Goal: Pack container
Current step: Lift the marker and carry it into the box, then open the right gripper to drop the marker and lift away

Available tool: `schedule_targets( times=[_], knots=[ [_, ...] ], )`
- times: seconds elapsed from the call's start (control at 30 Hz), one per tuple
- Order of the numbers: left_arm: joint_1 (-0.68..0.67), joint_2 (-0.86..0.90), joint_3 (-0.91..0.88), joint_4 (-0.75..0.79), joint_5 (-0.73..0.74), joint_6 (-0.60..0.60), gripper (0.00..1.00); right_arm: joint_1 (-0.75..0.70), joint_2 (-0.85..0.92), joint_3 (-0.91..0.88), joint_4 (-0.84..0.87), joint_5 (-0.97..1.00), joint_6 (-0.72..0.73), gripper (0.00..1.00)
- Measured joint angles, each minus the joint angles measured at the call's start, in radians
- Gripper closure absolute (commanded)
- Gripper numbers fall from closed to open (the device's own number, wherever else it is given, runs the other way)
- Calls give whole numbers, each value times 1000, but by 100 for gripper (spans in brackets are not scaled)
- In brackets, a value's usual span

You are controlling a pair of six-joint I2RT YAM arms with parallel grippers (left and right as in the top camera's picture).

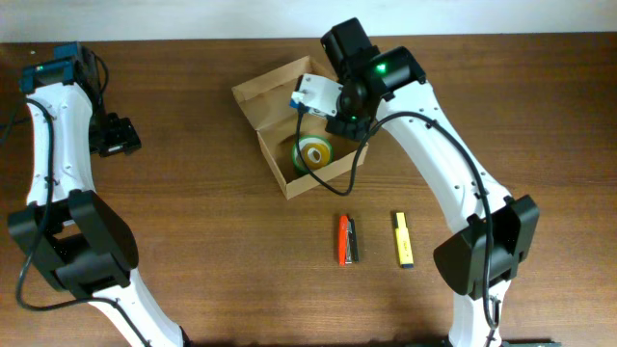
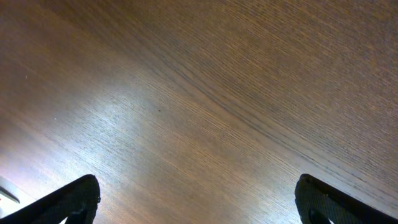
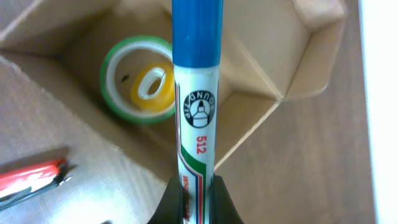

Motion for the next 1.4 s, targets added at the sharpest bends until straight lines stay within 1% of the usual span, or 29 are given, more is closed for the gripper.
schedule_targets(
  times=[0.27,0.5,0.9,1.4],
  knots=[
    [0,0,0,0,0,0,0,8,37,6,28,0,-80,96],
    [0,0,0,0,0,0,0,8,137,6,24,0,-98,96],
    [0,0,0,0,0,0,0,9,247,6,-19,0,-108,96],
    [0,0,0,0,0,0,0,51,269,6,-27,0,-107,96]
  ],
)
